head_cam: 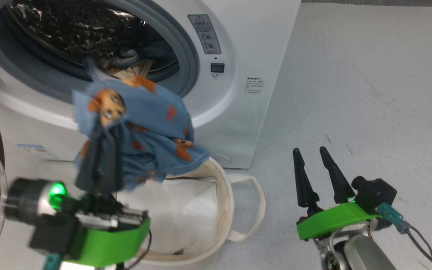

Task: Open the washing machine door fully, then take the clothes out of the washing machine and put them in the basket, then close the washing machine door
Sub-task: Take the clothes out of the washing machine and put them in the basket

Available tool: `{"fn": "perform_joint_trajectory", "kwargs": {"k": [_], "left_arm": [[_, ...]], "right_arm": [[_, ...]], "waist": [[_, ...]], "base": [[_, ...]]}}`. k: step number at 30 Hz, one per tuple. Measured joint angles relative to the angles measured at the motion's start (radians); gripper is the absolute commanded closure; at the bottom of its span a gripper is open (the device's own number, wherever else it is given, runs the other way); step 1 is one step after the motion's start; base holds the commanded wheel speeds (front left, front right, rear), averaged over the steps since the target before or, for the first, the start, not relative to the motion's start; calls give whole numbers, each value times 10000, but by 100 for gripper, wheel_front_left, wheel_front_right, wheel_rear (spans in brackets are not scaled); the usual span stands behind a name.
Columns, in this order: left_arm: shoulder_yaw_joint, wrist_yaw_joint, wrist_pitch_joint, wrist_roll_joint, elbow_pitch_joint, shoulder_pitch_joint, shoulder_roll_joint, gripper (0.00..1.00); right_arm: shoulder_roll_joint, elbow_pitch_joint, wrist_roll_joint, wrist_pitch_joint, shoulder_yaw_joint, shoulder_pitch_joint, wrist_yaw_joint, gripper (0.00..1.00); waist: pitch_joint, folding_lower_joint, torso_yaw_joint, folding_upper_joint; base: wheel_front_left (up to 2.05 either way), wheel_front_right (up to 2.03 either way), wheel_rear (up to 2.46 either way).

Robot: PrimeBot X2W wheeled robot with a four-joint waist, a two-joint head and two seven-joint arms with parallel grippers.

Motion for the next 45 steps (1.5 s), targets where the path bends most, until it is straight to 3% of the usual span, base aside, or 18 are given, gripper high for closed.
{"fn": "perform_joint_trajectory", "kwargs": {"k": [9,17,34,41,42,43,45], "left_arm": [[-470,-343,10,100,1965,684,-117,100],[-604,-527,13,77,4527,628,-328,100],[-575,-598,15,98,9028,-790,-556,100],[-589,-667,15,96,9896,-1515,-663,100],[-600,-763,15,71,10002,-1573,-675,42],[-608,-813,13,69,10144,-1606,-686,0],[-635,-872,13,69,10399,-1625,-694,0]], "right_arm": [[0,109,0,0,-33,-1,2,0],[0,144,0,0,59,-3,0,0],[0,69,-17,0,140,-360,0,0],[0,38,-13,0,123,-519,0,0],[0,42,-13,0,123,-519,0,0],[0,46,-13,0,121,-522,0,0],[0,50,-13,0,117,-530,0,0]], "waist": [[30,0,90,0],[155,0,76,0],[1057,0,-373,0],[1349,0,-527,0],[1356,0,-524,0],[1354,0,-520,0],[1327,0,-506,0]], "base": [[0,0,0],[0,0,0],[0,0,0],[0,0,0],[0,0,0],[0,0,0],[0,0,0]]}}
